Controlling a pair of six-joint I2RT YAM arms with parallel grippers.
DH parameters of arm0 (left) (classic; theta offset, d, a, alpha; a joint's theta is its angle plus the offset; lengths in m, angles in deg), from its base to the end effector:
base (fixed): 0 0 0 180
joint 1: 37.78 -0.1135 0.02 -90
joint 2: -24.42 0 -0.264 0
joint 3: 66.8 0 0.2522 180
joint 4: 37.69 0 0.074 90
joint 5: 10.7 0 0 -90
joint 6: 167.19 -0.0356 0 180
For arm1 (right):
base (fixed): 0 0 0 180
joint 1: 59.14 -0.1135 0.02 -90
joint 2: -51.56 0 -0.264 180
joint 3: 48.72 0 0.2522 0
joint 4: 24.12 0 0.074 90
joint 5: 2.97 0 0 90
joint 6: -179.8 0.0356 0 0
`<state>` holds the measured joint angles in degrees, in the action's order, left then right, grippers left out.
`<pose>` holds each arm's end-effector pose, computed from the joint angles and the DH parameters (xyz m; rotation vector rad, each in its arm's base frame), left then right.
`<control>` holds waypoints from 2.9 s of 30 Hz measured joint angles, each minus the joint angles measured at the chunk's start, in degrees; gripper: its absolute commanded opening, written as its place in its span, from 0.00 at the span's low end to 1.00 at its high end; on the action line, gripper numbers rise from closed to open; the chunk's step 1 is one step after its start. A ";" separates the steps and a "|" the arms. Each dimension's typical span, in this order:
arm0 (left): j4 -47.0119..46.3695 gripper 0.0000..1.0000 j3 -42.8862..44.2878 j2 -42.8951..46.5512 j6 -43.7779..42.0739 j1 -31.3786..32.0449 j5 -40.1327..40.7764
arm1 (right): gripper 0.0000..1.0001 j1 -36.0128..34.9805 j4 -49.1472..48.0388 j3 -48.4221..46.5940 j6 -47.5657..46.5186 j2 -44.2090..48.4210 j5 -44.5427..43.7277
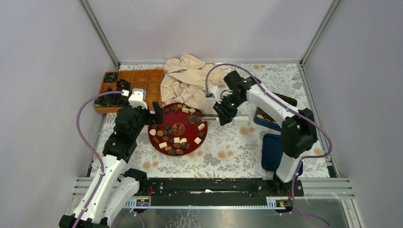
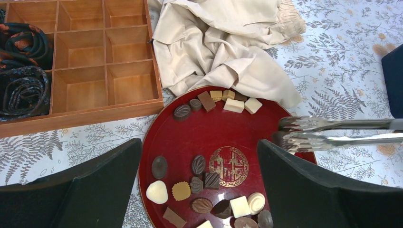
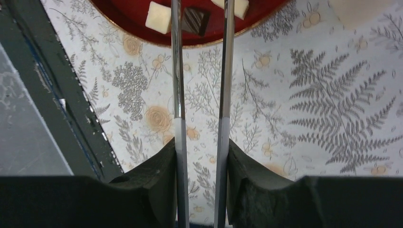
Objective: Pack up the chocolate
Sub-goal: Pick up the fake chocolate from the plate, then place the fake chocolate in the packing box.
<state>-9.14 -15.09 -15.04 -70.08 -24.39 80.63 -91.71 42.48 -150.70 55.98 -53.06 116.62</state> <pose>0.1634 -0.0381 0.3040 0.0858 1.8593 -0.2270 0.3072 0.2171 0.2592 -1.5828 2.1813 0.7056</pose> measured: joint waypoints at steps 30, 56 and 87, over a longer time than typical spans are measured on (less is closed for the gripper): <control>-0.02 0.98 0.00 0.02 0.00 0.00 -0.02 | 0.02 57.96 13.31 7.52 -17.64 16.57 5.53; 0.00 0.98 0.00 0.02 0.00 0.00 -0.04 | 0.29 61.16 10.62 9.05 -18.60 13.03 -3.19; -0.02 0.98 0.00 0.22 0.00 0.00 -0.04 | 0.43 61.24 12.61 7.41 -20.26 11.56 2.23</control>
<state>-9.17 -15.09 -14.82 -70.08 -24.39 80.58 -30.47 55.09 -143.29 35.71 -41.50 118.85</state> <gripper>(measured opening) 0.980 0.453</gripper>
